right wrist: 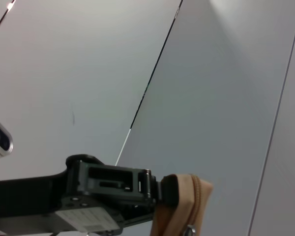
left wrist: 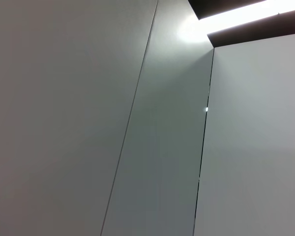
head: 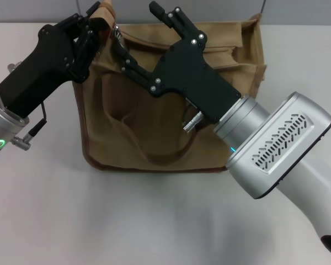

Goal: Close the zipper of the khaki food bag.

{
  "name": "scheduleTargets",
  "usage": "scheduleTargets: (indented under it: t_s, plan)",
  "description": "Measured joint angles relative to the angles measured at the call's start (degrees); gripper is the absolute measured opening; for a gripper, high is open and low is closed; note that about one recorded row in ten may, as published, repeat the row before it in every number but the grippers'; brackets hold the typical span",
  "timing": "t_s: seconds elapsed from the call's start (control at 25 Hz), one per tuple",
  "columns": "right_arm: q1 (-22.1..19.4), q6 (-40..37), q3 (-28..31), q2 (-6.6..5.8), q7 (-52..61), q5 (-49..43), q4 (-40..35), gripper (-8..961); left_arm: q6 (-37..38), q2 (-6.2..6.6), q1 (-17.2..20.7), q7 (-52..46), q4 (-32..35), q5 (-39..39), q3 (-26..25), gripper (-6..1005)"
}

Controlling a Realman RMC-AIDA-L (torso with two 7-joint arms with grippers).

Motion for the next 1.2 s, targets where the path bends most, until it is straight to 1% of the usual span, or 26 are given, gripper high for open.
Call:
scheduleTargets:
  t_s: [0.16,0.44,1.2]
  plan:
    - [0.2,1.3,0.2,0.0,0.0,-0.7,0.6,756,-0.3,0.0,-0.3,0.2,-0.4,0.0,0.0,77]
    - [-0.4,2.3,2.8,0.0,-0.1,-2.2,1.1,734,-0.6,0.0,-0.5,0.4,-0.5,0.0,0.0,77]
    - [-0.6,3.1,3.7,0.0,-0.1,-2.3,0.9,675,-1.4,0.0,-0.4,0.4,-0.5,-0.3,0.0,78]
